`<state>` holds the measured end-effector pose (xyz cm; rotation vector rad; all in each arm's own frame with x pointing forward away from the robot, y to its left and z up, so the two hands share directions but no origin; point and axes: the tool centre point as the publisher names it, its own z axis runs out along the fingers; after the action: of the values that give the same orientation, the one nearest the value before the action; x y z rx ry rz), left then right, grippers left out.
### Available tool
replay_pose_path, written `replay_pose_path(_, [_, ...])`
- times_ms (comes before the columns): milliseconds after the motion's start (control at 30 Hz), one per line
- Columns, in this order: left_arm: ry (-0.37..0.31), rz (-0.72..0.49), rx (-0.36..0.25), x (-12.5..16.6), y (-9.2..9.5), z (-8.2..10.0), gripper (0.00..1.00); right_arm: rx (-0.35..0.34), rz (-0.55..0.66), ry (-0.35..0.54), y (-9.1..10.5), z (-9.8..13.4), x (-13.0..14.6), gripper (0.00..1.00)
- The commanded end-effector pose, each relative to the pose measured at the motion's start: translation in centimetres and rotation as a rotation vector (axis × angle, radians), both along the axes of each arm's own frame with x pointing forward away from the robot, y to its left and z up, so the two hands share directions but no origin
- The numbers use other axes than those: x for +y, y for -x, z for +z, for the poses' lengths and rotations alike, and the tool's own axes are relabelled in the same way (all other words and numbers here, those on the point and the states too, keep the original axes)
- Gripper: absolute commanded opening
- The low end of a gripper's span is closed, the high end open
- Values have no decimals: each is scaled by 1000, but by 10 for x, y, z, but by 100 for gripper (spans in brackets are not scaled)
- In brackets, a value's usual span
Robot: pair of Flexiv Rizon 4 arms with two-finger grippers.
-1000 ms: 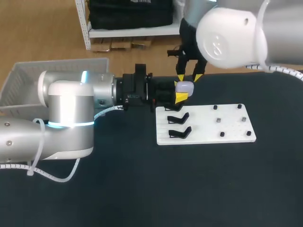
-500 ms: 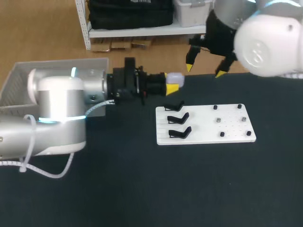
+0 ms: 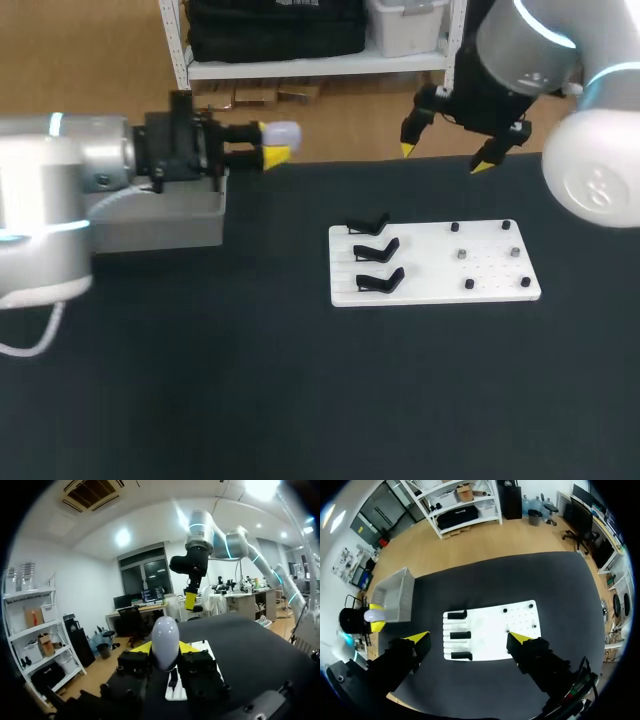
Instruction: Pick up each earbud case from the left stands, insert the matching earbuds, close the lid, and place the case in the box.
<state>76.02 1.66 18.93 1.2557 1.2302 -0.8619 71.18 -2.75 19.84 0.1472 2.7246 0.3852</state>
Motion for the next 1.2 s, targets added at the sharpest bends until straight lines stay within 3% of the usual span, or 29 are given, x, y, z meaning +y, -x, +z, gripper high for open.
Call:
replay_pose_path(33, [-26,-11,0,74,-6,10,0,-20,-8,1,2,-1,0,100])
replay_pose_path(167, [-49,12,13,113,-23,5,0,-20,-8,1,2,-1,0,100])
replay_pose_path(267, [-109,67,36,138,-35,-5,0,-20,-8,1,2,-1,0,100])
replay_pose_path(467, [-147,121,98,174,-59,-44,0,-20,-8,1,2,-1,0,100])
replay_pose_path(833, [-206,170,207,185,-90,-107,0,-20,-8,1,2,-1,0,100])
replay_pose_path(1000, [-252,162,261,181,-98,-123,1,-20,-8,1,2,-1,0,100])
replay_pose_path(1067, [-258,159,278,180,-100,-130,48,-20,-8,1,2,-1,0,100])
replay_pose_path(1100, [-267,167,292,180,-100,-131,100,-20,-8,1,2,-1,0,100])
replay_pose_path(1200, [-249,177,286,179,-97,-128,100,-20,-8,1,2,-1,0,100])
